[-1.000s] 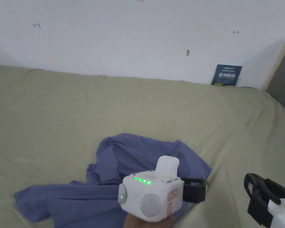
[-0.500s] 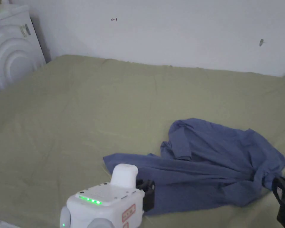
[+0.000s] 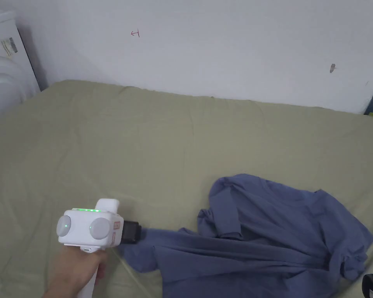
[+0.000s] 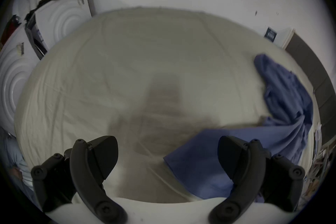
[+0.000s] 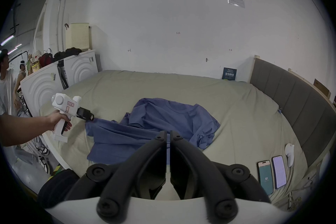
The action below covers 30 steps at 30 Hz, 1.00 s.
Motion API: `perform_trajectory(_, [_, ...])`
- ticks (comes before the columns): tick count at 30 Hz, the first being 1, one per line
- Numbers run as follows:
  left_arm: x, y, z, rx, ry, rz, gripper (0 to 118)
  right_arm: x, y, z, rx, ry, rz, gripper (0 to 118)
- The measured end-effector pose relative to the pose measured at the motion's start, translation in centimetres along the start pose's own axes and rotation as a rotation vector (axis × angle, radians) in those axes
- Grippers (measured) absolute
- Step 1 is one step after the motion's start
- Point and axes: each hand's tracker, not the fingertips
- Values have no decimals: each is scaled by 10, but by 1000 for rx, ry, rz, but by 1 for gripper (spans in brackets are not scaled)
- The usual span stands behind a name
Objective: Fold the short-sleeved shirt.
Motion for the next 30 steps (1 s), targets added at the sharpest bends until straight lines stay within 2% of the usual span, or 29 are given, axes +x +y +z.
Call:
perform_trajectory(2, [15, -7, -9, -24, 49, -75, 109, 3, -2, -5, -13, -1, -10, 4])
perform_trajectory(4, [20, -11, -1, 45, 83, -86, 106, 4, -5, -9, -24, 1, -18, 4])
perform_trajectory(5, [21, -10, 2, 27, 64, -71, 95, 3, -6, -10, -27, 3, -19, 4])
perform_trajectory(6, [23, -11, 5, 26, 59, -63, 76, 3, -6, -10, -28, 6, -19, 4])
perform_trajectory(7, [28, -13, 12, 60, 9, -45, 51, 3, -6, -10, -28, 9, -19, 4])
perform_trajectory(8, [28, -12, 19, 79, 44, -94, 1, 2, -6, -9, -26, 9, -21, 4])
perform_trajectory(9, [30, -12, 22, 86, -1, -134, 0, 3, -6, -9, -24, 8, -26, 4])
perform_trajectory(11, [24, -8, 27, 51, -28, -121, 0, 5, -7, -8, -21, 19, -47, 4])
perform_trajectory(12, [21, -4, 35, 61, -132, -14, 0, 6, -8, -9, -23, 22, -55, 4])
perform_trajectory(13, [20, -3, 50, 120, -145, 66, 0, 8, -10, -10, -32, 21, -58, 4])
perform_trajectory(14, [21, -2, 65, 170, -171, 87, 0, 10, -13, -12, -40, 18, -56, 4])
perform_trajectory(18, [18, -5, 108, 271, -229, 64, 0, 24, -22, -33, -77, 10, -60, 4])
perform_trajectory(21, [34, -15, 136, 301, -253, 61, 0, 45, -33, -72, -160, 8, -139, 5])
perform_trajectory(24, [35, -18, 136, 308, -294, 79, 0, 72, -20, -117, -164, 8, -133, 6])
perform_trajectory(25, [39, -20, 137, 313, -295, 86, 0, 85, -11, -137, -163, -25, -128, 6])
perform_trajectory(27, [44, -24, 138, 313, -299, 86, 0, 114, 8, -177, -137, -57, -144, 19])
perform_trajectory(28, [28, -19, 126, 305, -311, 101, 0, 129, 17, -201, -146, -73, -143, 35])
perform_trajectory(29, [28, -19, 125, 309, -312, 103, 0, 142, 25, -222, -165, -80, -151, 68])
perform_trajectory(30, [27, -19, 125, 312, -311, 110, 0, 158, 29, -250, -209, -85, -168, 90])
